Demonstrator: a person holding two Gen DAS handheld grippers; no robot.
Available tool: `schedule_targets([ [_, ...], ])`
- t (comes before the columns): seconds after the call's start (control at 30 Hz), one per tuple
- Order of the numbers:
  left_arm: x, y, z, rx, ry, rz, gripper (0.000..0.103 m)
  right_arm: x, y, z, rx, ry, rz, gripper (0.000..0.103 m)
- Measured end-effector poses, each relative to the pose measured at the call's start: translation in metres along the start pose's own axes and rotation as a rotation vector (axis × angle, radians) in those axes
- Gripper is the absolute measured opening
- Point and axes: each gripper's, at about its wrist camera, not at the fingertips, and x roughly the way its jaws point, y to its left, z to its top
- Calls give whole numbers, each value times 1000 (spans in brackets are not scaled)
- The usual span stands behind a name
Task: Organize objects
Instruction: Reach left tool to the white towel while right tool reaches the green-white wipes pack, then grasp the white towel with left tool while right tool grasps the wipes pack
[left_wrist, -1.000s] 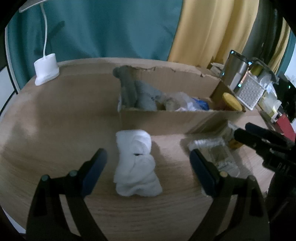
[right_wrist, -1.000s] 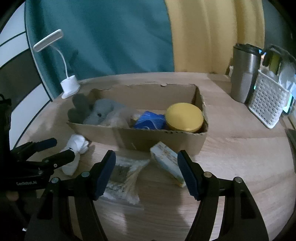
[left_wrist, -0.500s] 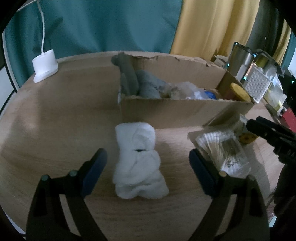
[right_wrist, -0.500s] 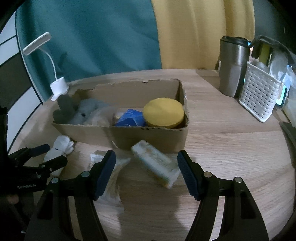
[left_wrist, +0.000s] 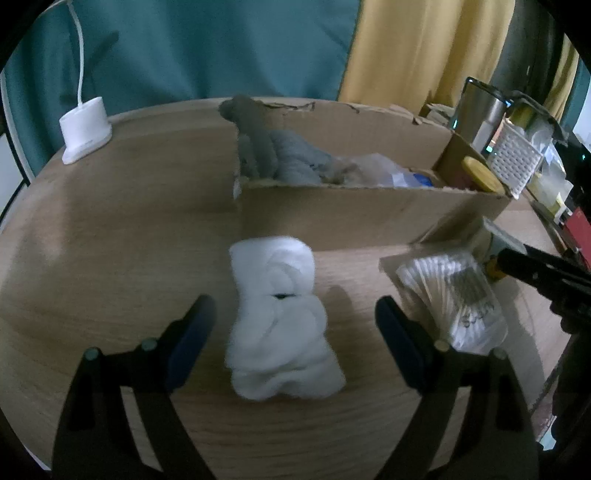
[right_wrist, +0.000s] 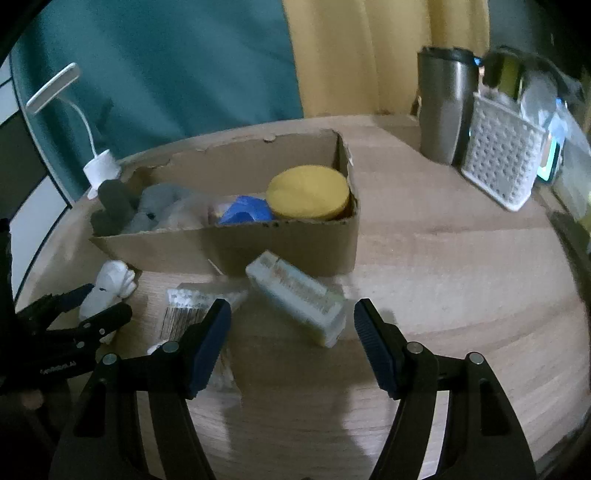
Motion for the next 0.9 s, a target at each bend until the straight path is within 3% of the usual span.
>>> schedule_targets([
  [0.23,-2,4,0,-14,-3,-3,88,12,3,1,40,38,21,72],
  [0.63,2,2,1,-9,6,-7,88,26,6,13,41,21,11,72],
  [0.67,3,2,1,-8,8,-6,87,27,6,14,38,20,8,72],
  [0.73,6,2,0,-3,19,-3,76,30,6,15,34,22,1,72],
  [0.9,9,1,0,8,25,10,68,33,3,17,39,37,15,72],
])
